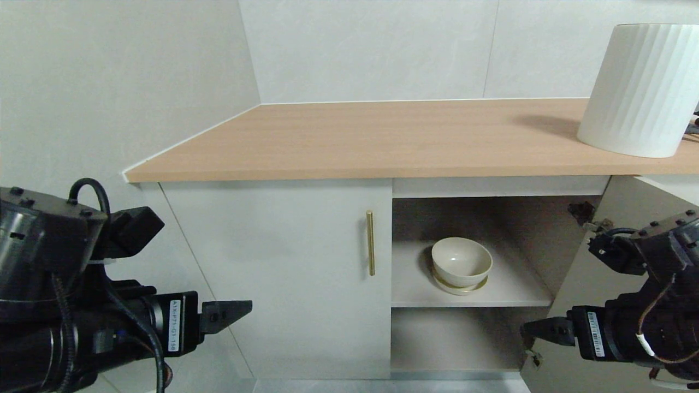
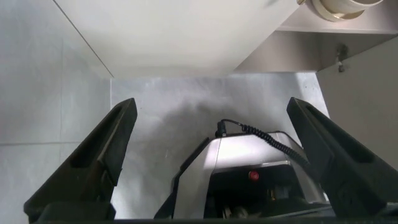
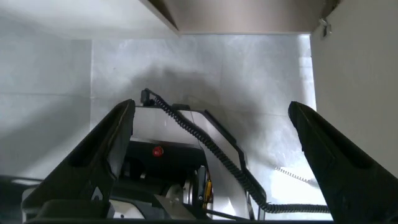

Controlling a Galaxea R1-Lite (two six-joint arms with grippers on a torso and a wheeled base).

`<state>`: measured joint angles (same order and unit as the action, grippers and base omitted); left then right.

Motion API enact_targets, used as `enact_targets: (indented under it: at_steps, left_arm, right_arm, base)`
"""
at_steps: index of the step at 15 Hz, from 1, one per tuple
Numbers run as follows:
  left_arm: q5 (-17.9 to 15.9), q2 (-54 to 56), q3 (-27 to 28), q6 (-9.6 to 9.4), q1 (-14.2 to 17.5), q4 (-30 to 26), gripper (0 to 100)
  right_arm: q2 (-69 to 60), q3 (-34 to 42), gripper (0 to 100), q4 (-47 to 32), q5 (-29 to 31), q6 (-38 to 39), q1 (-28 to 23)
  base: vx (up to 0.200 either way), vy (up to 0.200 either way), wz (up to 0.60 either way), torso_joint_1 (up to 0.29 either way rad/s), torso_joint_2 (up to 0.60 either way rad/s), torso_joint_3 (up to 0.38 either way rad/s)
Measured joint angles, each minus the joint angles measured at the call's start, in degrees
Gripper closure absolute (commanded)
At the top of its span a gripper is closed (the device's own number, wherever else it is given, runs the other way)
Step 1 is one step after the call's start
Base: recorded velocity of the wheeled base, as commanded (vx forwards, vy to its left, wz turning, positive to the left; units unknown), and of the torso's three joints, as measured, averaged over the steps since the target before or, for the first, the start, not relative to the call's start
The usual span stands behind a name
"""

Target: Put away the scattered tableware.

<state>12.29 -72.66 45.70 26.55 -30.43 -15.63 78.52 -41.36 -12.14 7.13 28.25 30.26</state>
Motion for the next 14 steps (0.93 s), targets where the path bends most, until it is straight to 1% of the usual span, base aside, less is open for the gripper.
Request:
enact_targets:
  at_steps: [2, 14]
  left_arm:
    - [0.00, -0.02, -0.09, 0.05, 0.02, 0.04, 0]
    - [0.16, -2.26, -0.72, 0.24, 0.02, 0.06, 0]
  right_arm:
    - [-0.73, 0.22, 0, 0.00, 0.11, -0.63, 0.50]
    - [-0.71, 1.15, 0, 0.05, -0.11, -0.74, 1.29]
  base:
    - [0.000, 0.000, 0.00, 0.000, 0.00, 0.000]
    - [-0.200, 0.000, 0.00, 0.003, 0.00, 0.002]
